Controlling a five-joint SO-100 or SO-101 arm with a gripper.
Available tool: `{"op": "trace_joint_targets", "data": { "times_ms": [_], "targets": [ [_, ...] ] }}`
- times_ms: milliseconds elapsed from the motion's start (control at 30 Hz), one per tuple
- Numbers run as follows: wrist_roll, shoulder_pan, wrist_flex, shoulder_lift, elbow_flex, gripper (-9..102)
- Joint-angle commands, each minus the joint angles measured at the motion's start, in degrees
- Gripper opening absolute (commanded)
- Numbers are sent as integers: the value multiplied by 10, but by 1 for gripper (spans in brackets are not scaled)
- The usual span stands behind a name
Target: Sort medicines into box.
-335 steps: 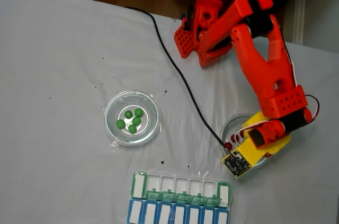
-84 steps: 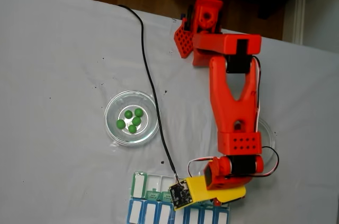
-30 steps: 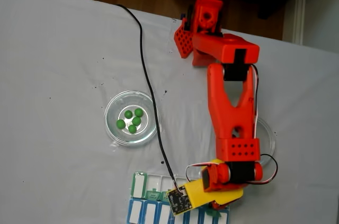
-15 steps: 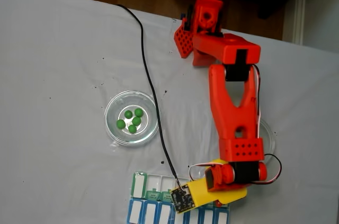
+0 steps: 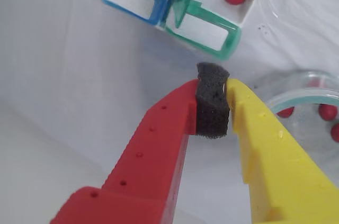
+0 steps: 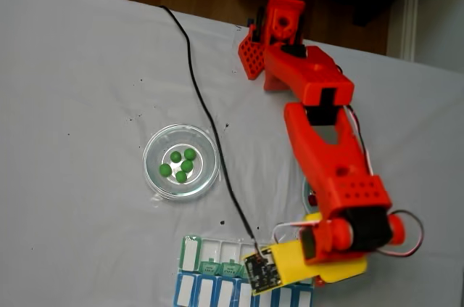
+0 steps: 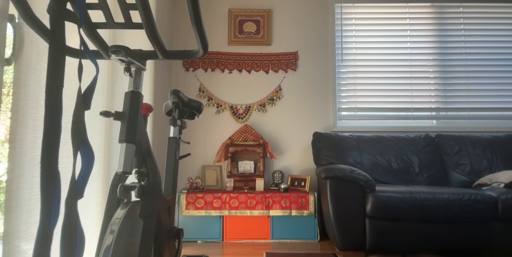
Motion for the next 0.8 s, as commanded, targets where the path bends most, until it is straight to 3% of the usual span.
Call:
{"op": "trace_joint_targets", "data": {
  "times_ms": [0, 267, 433, 767],
  "targets": [
    [25, -37, 21, 99, 11, 1],
    [71, -92, 9, 392, 360, 1],
    [80, -91, 21, 359, 361, 1],
    [66, -133, -20, 390, 554, 1]
  ]
}}
